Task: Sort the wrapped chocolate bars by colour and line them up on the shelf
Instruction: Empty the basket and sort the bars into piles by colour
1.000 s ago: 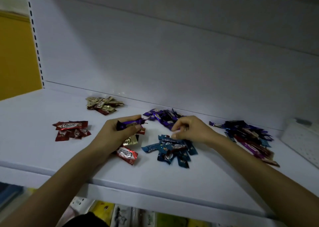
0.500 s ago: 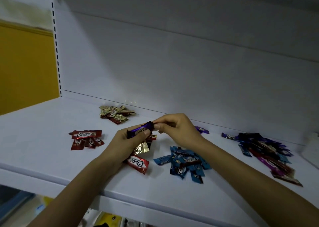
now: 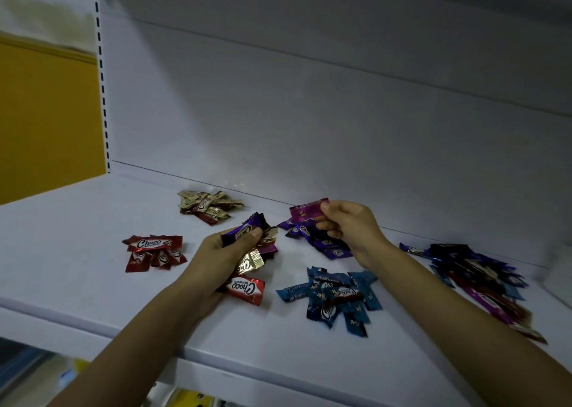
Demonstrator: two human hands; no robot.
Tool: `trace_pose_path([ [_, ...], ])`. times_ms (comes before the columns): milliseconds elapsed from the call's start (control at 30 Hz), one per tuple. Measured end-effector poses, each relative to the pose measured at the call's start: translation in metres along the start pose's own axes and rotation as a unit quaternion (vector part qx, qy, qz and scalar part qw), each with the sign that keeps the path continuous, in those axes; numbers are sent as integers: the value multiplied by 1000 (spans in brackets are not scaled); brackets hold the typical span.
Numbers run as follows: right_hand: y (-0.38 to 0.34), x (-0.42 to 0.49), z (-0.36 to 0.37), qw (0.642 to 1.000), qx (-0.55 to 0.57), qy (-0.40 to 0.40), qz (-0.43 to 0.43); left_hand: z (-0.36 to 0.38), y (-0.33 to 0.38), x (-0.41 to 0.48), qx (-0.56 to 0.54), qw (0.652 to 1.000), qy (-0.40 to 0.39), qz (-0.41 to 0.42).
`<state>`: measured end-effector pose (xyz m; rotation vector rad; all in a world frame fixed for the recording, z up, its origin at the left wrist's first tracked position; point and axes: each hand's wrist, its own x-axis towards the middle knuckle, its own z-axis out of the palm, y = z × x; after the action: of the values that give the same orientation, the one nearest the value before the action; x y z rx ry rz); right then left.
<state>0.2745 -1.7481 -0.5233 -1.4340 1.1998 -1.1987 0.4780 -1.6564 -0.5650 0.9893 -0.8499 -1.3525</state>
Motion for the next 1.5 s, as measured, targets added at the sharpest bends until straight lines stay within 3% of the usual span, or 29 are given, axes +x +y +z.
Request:
trace_pose_path([
  [133,10,2,1,999,-10,9,30,1,-1,2,-27,998,58,19],
  [267,9,3,24,998,-22,-51,22,-2,-1,5,-69,989,124,39],
  [400,10,6,52,976,-178,-125,-14,-2,1,5,-72,991,109,30],
  [567,22,9,71,931,-340,-86,-102,-3,1,2,-57,995,79,17],
  [633,15,7,70,956,-262,-80,-103,-3,3,1,-66,995,68,10],
  [700,2,3,65,980,-138,-129,-67,-2,4,1,-69,995,68,8],
  [767,-8,-3,58,976,-64,-206,-22,-2,4,2,-68,995,72,5],
  [867,-7,-9,52,961,-78,-264,1,-1,4,3,-61,996,60,2],
  [1067,-3,-5,48,986,-43,-162,-21,-1,2,2,-64,996,57,-1],
  [1233,-7,11,57,994,-5,-90,58,-2,0,7,-82,992,92,6],
  [1500,-40,45,126,990,46,-89,101,-4,-4,10,-88,991,87,43],
])
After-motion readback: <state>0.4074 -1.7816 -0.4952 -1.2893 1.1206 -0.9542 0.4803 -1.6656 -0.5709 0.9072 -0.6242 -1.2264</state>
